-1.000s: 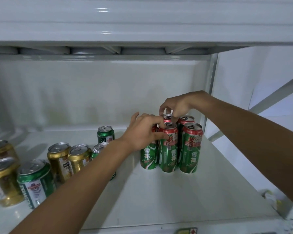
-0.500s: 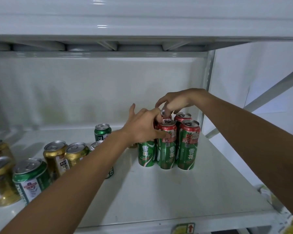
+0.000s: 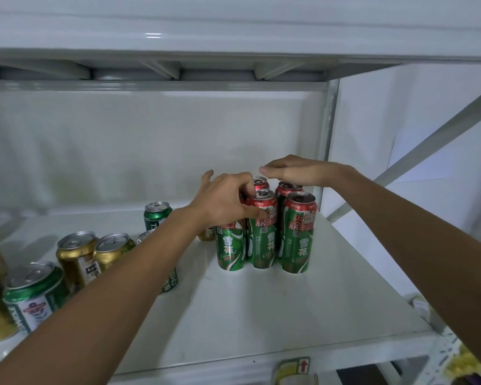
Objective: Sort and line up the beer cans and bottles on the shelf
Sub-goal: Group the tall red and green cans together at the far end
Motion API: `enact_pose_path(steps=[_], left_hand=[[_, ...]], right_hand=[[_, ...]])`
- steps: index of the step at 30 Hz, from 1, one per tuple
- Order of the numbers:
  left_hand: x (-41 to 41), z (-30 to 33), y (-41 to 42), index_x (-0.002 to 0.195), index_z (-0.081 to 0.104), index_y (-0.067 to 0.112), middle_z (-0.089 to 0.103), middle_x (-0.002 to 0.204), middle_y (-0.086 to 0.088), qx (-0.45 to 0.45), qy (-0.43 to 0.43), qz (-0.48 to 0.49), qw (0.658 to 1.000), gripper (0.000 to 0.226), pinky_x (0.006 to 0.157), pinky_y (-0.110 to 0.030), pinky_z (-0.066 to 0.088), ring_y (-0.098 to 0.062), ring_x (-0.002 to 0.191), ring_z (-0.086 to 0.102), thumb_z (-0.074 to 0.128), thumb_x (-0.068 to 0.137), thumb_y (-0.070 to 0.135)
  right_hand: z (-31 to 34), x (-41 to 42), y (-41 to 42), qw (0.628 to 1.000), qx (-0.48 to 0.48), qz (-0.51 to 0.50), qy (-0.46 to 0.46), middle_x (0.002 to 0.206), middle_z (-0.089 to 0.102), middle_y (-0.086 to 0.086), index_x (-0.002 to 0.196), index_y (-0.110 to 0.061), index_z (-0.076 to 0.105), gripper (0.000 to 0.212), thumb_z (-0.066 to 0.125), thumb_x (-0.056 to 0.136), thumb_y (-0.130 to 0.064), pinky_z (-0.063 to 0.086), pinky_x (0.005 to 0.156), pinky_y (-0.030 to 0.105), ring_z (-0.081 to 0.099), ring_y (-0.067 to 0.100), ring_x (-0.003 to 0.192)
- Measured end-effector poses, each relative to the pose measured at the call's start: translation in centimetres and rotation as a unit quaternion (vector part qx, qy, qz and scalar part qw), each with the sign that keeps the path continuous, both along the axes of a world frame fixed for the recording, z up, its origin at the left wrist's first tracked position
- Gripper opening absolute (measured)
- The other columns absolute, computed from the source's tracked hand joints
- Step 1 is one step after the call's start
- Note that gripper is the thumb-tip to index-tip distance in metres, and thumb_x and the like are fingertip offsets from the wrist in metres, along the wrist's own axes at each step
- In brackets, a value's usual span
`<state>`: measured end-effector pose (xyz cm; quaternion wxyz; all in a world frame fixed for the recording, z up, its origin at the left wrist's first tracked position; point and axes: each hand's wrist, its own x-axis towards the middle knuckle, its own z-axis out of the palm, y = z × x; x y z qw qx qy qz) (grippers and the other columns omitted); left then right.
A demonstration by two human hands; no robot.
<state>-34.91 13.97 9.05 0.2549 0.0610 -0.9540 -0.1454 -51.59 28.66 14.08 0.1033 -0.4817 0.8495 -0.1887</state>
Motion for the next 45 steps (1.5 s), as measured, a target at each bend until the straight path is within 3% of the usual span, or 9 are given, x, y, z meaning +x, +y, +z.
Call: enact_pose_path(steps=[7, 12, 16, 19, 21, 25, 29, 37, 45], left_hand=[[0.6, -0.6, -0.6, 0.103, 0.065, 0.032, 0.067, 0.099, 0.018, 0.012, 0.006, -0.050, 0.999, 0.048, 0.106, -0.049, 0.042, -0.011, 0.095, 0.061, 0.077, 0.073, 0.067], [1.8, -1.0, -1.3, 0.127, 0.063, 0.030, 0.056, 0.134, 0.011, 0.126, 0.126, -0.027, 0.984, 0.038, 0.111, -0.037, 0.041, -0.011, 0.129, 0.049, 0.058, 0.098, 0.054], [2.4, -3.4, -1.0, 0.153, 0.042, 0.034, 0.033, 0.160, 0.007, 0.323, 0.153, 0.019, 0.934, 0.053, 0.106, -0.021, 0.032, -0.006, 0.137, 0.036, 0.042, 0.105, 0.056], [2.0, -6.1, -1.0, 0.155, 0.039, 0.033, 0.040, 0.163, 0.000, 0.483, 0.148, 0.061, 0.861, 0.103, 0.123, -0.045, 0.026, -0.019, 0.147, 0.041, 0.032, 0.076, 0.098], [1.0, -8.0, -1.1, 0.157, 0.036, 0.036, 0.041, 0.163, 0.002, 0.535, 0.149, 0.060, 0.830, 0.119, 0.125, -0.055, 0.025, -0.020, 0.151, 0.038, 0.027, 0.063, 0.107], [0.6, -8.9, 1.4, 0.160, 0.029, 0.040, 0.039, 0.164, 0.005, 0.547, 0.200, 0.051, 0.811, 0.093, 0.125, -0.051, 0.028, -0.016, 0.151, 0.036, 0.027, 0.082, 0.092], [-0.1, -8.9, 2.7, 0.139, 0.061, 0.022, 0.074, 0.121, -0.005, 0.624, 0.242, 0.036, 0.742, 0.062, 0.092, -0.031, 0.056, -0.014, 0.108, 0.071, 0.029, 0.105, 0.062], [-1.2, -9.7, 3.5, 0.138, 0.064, 0.028, 0.075, 0.123, -0.001, 0.601, 0.312, 0.081, 0.731, 0.069, 0.105, -0.045, 0.054, -0.017, 0.114, 0.071, 0.029, 0.098, 0.072], [-1.9, -9.5, 4.0, 0.123, 0.072, 0.018, 0.078, 0.106, -0.003, 0.562, 0.350, 0.143, 0.736, 0.072, 0.093, -0.039, 0.059, -0.017, 0.101, 0.074, 0.025, 0.099, 0.067]], right_hand=[[-3.0, 1.5, 6.1, 0.988, -0.124, 0.009, -0.096, 0.166, 0.028, -0.009, 0.157, -0.042, 0.027, 0.105, 0.064, 0.069, -0.086, 0.032, 0.118, 0.046, 0.028, 0.019, 0.152], [-9.6, 2.4, 9.0, 0.952, -0.235, -0.015, -0.197, 0.171, 0.011, -0.013, 0.160, -0.048, 0.002, 0.150, 0.095, 0.042, -0.061, 0.021, 0.120, 0.043, 0.017, 0.010, 0.152], [-14.1, 3.3, 7.8, 0.933, -0.277, -0.001, -0.231, 0.151, 0.050, -0.011, 0.154, -0.047, 0.022, 0.130, 0.102, 0.053, -0.027, 0.039, 0.117, 0.049, 0.048, 0.009, 0.140], [-16.2, 3.8, 6.5, 0.914, -0.325, -0.016, -0.243, 0.137, 0.064, -0.005, 0.150, -0.036, 0.033, 0.117, 0.101, 0.057, -0.016, 0.052, 0.104, 0.054, 0.063, 0.017, 0.127], [-16.9, 3.9, 5.8, 0.909, -0.347, -0.035, -0.229, 0.133, 0.066, -0.006, 0.147, -0.034, 0.038, 0.107, 0.099, 0.061, -0.015, 0.053, 0.104, 0.051, 0.065, 0.015, 0.123], [-17.7, 3.8, 5.1, 0.901, -0.361, -0.050, -0.237, 0.131, 0.068, -0.003, 0.146, -0.026, 0.041, 0.099, 0.094, 0.066, -0.007, 0.053, 0.104, 0.050, 0.066, 0.016, 0.121], [-18.2, 3.4, 4.9, 0.899, -0.361, -0.062, -0.240, 0.129, 0.069, 0.000, 0.145, -0.022, 0.042, 0.096, 0.092, 0.066, -0.002, 0.055, 0.102, 0.050, 0.068, 0.018, 0.119], [-18.1, 2.8, 4.3, 0.899, -0.358, -0.083, -0.238, 0.128, 0.070, -0.003, 0.142, -0.027, 0.046, 0.098, 0.096, 0.058, -0.018, 0.053, 0.104, 0.053, 0.068, 0.017, 0.119], [-18.1, 2.4, 4.2, 0.905, -0.352, -0.070, -0.228, 0.127, 0.070, -0.003, 0.141, -0.025, 0.048, 0.094, 0.096, 0.060, -0.017, 0.053, 0.104, 0.051, 0.068, 0.016, 0.118]])
